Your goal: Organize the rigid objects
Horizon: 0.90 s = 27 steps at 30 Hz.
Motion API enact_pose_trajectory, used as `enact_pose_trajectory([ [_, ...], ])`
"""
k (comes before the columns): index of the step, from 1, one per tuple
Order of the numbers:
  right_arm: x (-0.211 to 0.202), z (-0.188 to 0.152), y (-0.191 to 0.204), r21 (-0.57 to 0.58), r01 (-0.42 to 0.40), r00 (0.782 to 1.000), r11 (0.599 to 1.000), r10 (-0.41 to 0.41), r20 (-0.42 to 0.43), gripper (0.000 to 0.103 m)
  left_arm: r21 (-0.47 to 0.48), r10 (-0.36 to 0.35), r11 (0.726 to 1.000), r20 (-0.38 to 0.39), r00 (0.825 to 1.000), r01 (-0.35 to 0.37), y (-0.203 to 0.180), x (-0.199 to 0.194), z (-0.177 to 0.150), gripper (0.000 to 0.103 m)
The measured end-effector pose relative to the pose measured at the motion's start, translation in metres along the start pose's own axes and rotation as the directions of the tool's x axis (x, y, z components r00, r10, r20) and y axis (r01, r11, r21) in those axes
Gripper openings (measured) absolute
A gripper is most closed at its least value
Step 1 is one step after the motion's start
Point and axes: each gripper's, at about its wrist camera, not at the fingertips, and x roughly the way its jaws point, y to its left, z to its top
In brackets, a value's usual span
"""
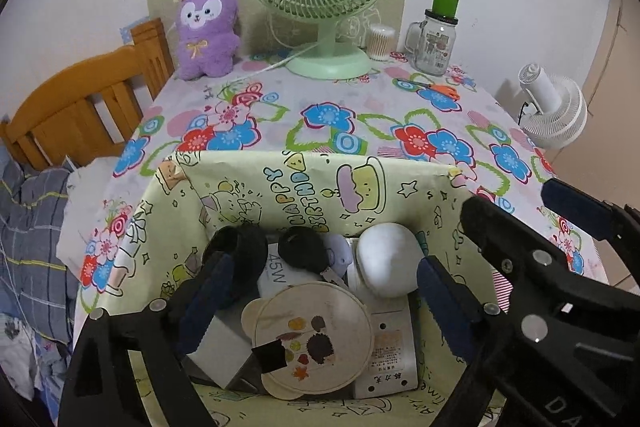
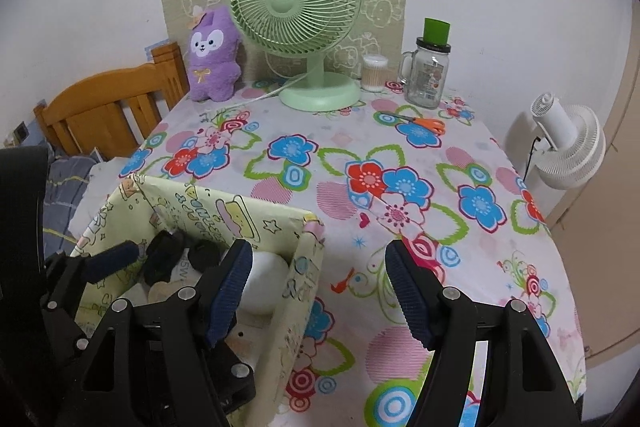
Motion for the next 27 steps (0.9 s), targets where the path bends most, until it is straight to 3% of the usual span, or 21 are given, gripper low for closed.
enact_pose_trajectory([
  [4, -0.010, -0.004, -0.007, 0.005, 0.011, 1.000, 1.000, -0.011, 0.004, 0.074, 0.018, 0.012, 1.000, 0.017, 1.000, -0.012, -0.007, -0.008, -0.002, 0.095],
  [9, -0.024, -0.011, -0.017, 0.021, 0.019, 0.999, 1.000, -0.019, 0.028, 0.085, 0.042, 0.013, 0.999, 0.047, 0.999, -0.015, -0.018, -0.020, -0.006, 0.102],
  [27, -0.064, -0.023, -0.062, 0.075, 0.033, 0.996, 0.997, -0.040, 0.084, 0.094, 0.066, -0.015, 0.998, 0.094, 0.995, 0.009, -0.057, -0.055, -0.011, 0.103],
])
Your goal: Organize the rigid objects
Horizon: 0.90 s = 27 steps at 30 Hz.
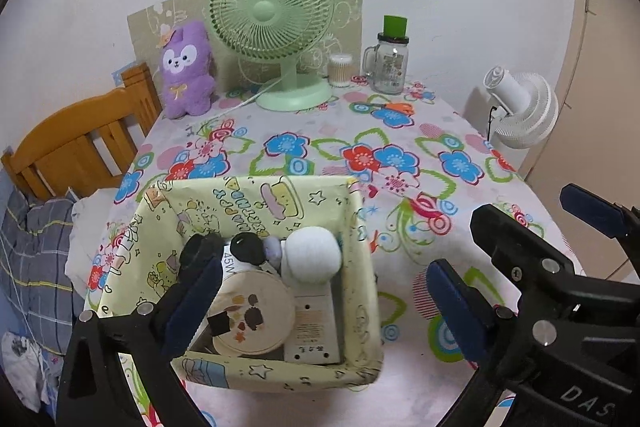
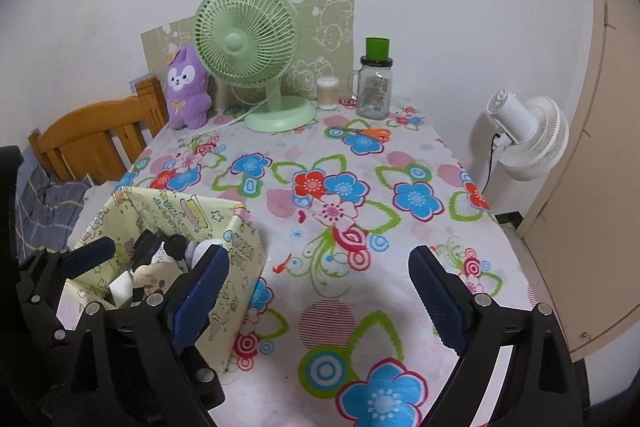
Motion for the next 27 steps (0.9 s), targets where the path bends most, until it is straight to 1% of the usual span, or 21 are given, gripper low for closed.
enact_pose_trajectory([
  [8, -0.019, 0.003, -0.022, 0.031, 0.019, 0.999, 0.999, -0.020, 0.034, 0.096, 0.013, -0.017, 1.000, 0.047, 0.999, 0.017, -0.013, -0.026, 0.003, 0.103],
  [16, -0.040, 0.002, -0.043, 0.052, 0.056, 0.996, 0.997, -0.059, 0.071, 0.098, 0.032, -0.009, 0.999, 0.095, 0.995, 0.006, -0.024, -0.048, 0.004, 0.103],
  [21, -0.054, 0.001, -0.057, 0.082, 0.076, 0.993, 0.994, -0.084, 0.088, 0.098, 0.037, -0.014, 0.999, 0.119, 0.993, 0.010, -0.028, -0.060, 0.005, 0.103],
  [27, -0.073, -0.002, -0.069, 0.092, 0.102, 0.984, 0.991, -0.114, 0.134, 0.100, 0.025, -0.018, 1.000, 0.141, 0.990, 0.015, -0.032, -0.073, 0.006, 0.103],
])
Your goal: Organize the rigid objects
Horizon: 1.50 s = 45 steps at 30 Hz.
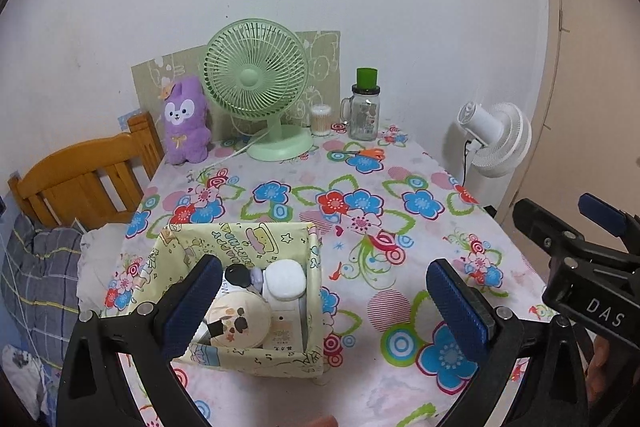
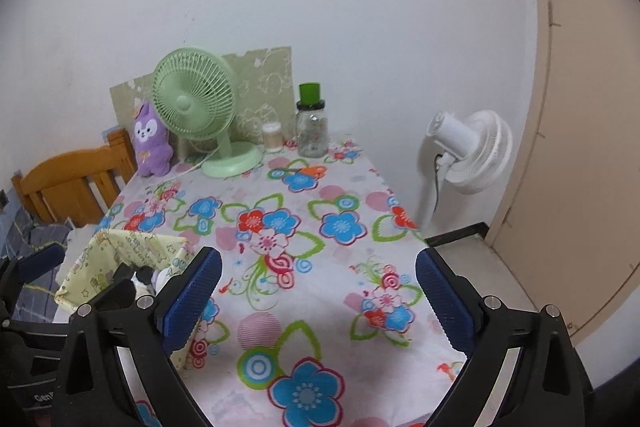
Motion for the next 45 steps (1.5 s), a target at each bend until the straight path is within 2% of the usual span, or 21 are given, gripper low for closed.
enact_pose_trajectory([
  [7, -0.017, -0.004, -0.012, 0.019, 0.023, 0.999, 1.000, -0.024, 0.037, 0.102, 0.009, -0.020, 1.000, 0.028, 0.999, 0.020, -0.006, -0.016, -0.001, 0.103],
  [17, -0.033, -0.007, -0.003, -0.018, 0.030, 0.997, 0.999, -0.029, 0.074, 0.102, -0.011, -0.031, 0.999, 0.053, 0.998, 0.031, -0.004, -0.029, -0.004, 0.103],
  [45, -0.035, -0.004, 0.004, 0.018, 0.019, 0.996, 1.000, -0.021, 0.083, 0.102, -0.038, -0.016, 0.999, 0.072, 0.997, 0.019, 0.004, -0.036, -0.002, 0.103],
])
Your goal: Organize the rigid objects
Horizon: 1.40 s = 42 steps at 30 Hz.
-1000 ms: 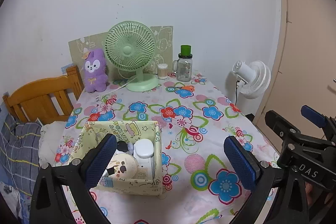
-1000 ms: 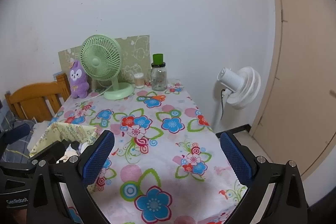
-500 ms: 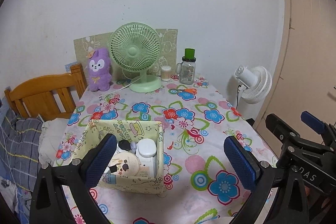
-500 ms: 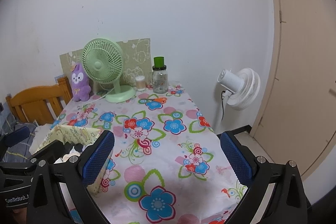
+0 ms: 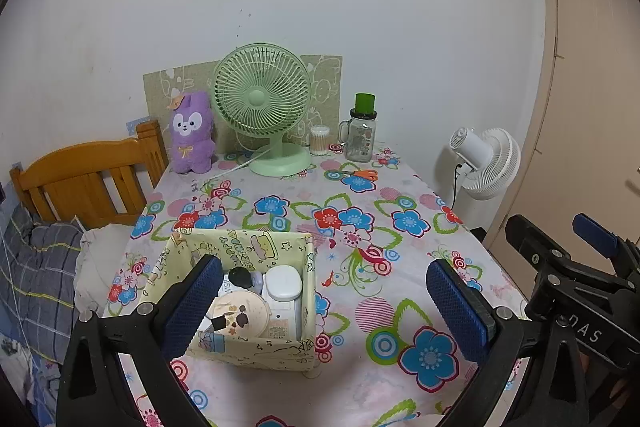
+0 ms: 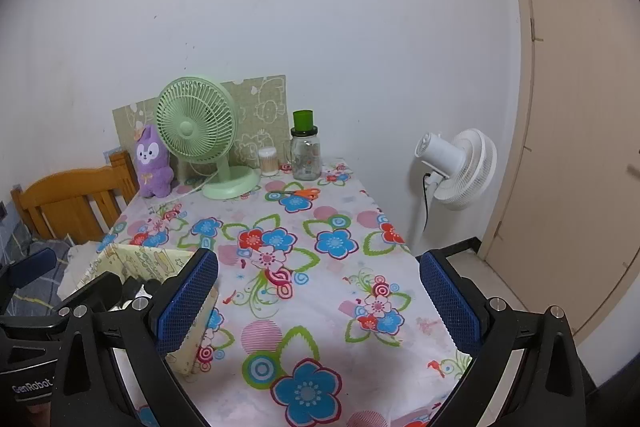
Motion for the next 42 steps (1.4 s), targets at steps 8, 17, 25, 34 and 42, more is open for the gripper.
enact_pose_trajectory([
  [8, -0.0020, -0.0006, -0.0004, -0.005, 0.014, 1.000, 1.000, -0.013, 0.003, 0.102, 0.018, 0.007, 1.000, 0.015, 1.000, -0.007, -0.0038, -0.0019, -0.0018, 0.103],
  [17, -0.0023, -0.0018, -0.0014, 0.002, 0.013, 1.000, 1.000, -0.013, -0.003, 0.102, 0.008, -0.016, 1.000, -0.006, 1.000, 0.016, -0.0048, 0.0013, -0.0021, 0.103],
  [25, -0.0015, -0.0016, -0.0013, -0.006, 0.016, 1.000, 1.000, -0.016, -0.003, 0.102, 0.000, -0.022, 1.000, -0.010, 1.000, 0.022, -0.0044, 0.0034, -0.0021, 0.103],
  [34, -0.0041, -0.0016, -0.0001, -0.009, 0.018, 1.000, 1.000, -0.018, 0.009, 0.102, -0.010, -0.031, 0.999, -0.011, 0.999, 0.031, -0.0031, 0.0006, -0.0041, 0.103],
  [42, -0.0058, -0.0036, -0.0007, -0.013, 0.016, 1.000, 1.000, -0.015, 0.010, 0.102, -0.009, -0.032, 0.999, -0.016, 0.999, 0.032, -0.0033, -0.0001, -0.0045, 0.103],
])
